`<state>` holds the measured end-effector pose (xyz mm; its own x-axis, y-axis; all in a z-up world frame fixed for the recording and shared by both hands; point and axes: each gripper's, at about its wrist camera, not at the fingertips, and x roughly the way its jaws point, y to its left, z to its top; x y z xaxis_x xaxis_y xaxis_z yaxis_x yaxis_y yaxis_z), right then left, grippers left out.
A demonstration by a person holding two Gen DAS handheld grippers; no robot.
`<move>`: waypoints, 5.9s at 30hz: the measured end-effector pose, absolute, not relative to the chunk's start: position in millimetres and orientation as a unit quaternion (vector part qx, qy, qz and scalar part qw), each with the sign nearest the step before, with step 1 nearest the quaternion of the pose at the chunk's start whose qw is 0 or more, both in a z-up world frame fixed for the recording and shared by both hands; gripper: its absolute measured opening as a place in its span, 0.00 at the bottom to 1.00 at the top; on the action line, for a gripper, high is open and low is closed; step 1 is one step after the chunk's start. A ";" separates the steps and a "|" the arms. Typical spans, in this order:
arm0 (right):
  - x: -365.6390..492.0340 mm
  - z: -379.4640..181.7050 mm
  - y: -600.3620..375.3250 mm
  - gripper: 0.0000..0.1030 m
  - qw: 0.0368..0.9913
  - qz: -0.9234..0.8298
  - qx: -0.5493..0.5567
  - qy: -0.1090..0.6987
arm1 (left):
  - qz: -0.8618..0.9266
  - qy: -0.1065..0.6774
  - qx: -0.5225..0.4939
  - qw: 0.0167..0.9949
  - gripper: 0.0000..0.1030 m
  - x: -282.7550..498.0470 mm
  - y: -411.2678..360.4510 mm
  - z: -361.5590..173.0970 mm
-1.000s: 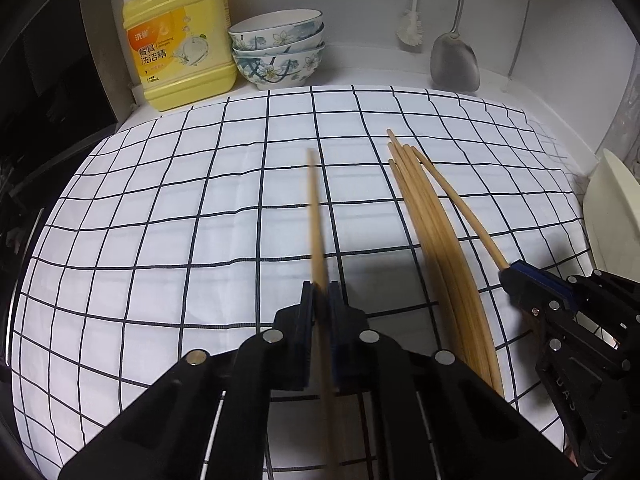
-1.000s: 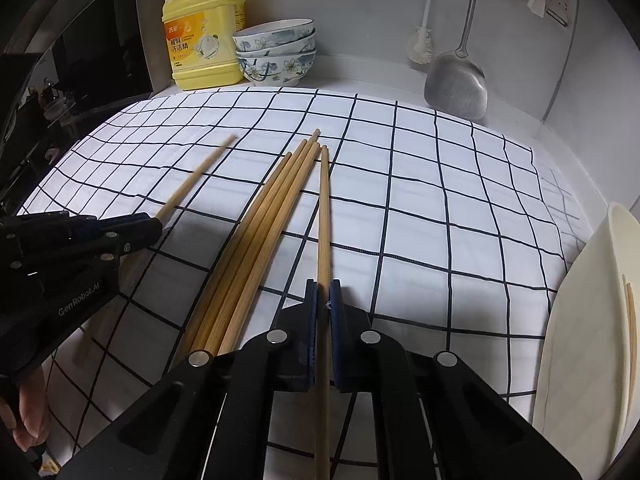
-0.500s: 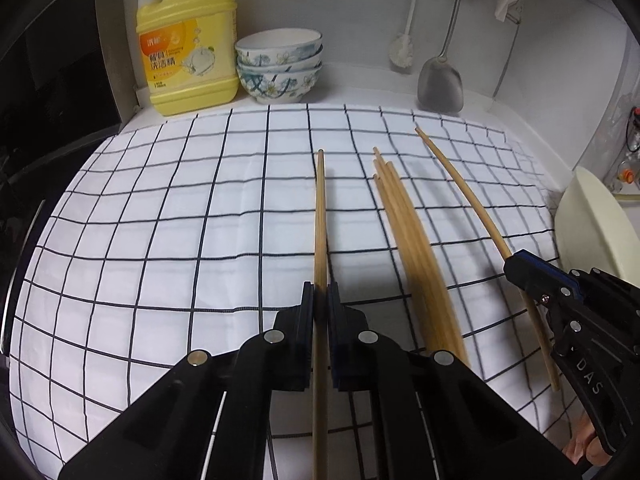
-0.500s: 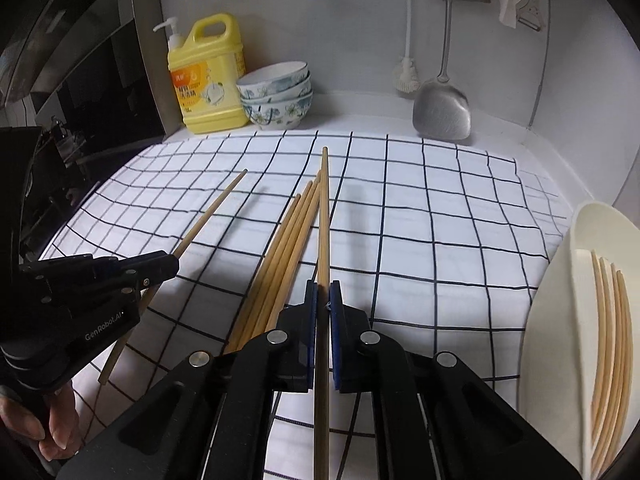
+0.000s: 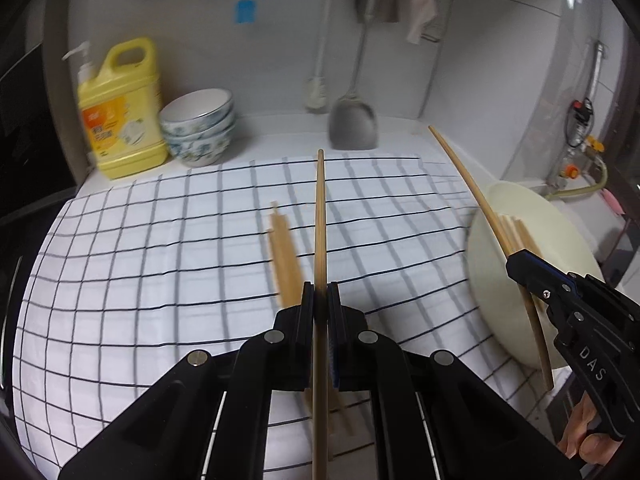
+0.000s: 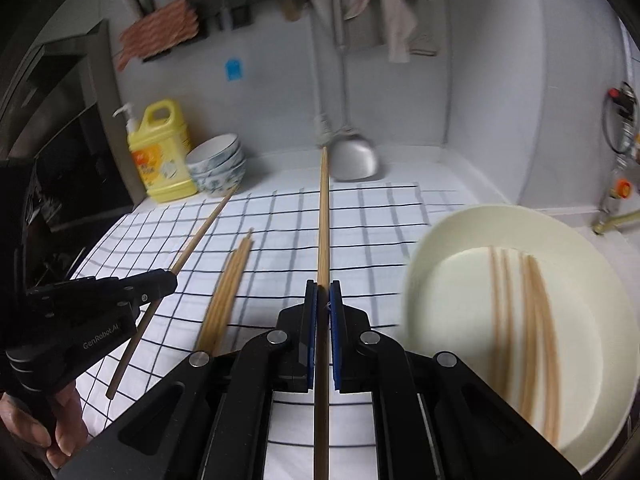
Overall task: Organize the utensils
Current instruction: 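Carry both chopsticks over the cream basin with both tools, then open the right tool to drop its chopstick while the left tool releases its own, then return both open tools to the chopstick row on the grid cloth, then position both open tools around the chopsticks in the row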
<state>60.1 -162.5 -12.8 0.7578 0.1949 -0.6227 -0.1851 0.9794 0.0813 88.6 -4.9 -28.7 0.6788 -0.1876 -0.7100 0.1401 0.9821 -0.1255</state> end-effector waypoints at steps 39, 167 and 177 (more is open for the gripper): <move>46.4 -40.4 -355.1 0.06 0.907 -0.038 0.161 0.386 | -0.244 0.462 0.056 0.851 0.07 128.9 -248.2 -38.0; 118.7 -112.7 -93.9 0.64 0.879 0.097 -0.082 0.459 | -0.062 0.464 0.046 0.882 0.89 152.5 73.4 -108.5; 119.2 -103.6 -101.8 0.64 0.886 0.092 -0.064 0.451 | -0.064 0.476 0.054 0.876 0.89 153.6 68.9 -117.4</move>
<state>119.2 -101.8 -103.6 0.5768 0.1057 -0.8100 -0.2208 0.9749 -0.0300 153.6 68.9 -117.4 0.5388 -0.0606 -0.8403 0.1628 0.9861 0.0333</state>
